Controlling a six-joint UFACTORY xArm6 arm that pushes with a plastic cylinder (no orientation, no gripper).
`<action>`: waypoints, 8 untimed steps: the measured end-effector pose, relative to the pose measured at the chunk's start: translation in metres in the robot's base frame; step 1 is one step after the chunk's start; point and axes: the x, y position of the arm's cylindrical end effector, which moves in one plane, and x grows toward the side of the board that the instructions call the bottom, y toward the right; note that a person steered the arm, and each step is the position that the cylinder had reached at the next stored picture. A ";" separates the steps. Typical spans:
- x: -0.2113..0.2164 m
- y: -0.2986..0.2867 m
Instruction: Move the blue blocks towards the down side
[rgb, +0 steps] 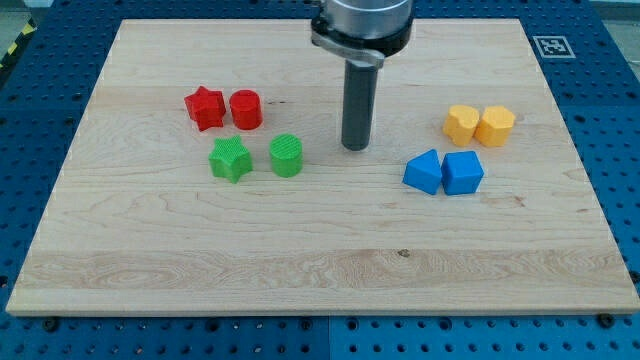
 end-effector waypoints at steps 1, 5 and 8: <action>0.000 0.028; 0.023 0.078; 0.082 0.069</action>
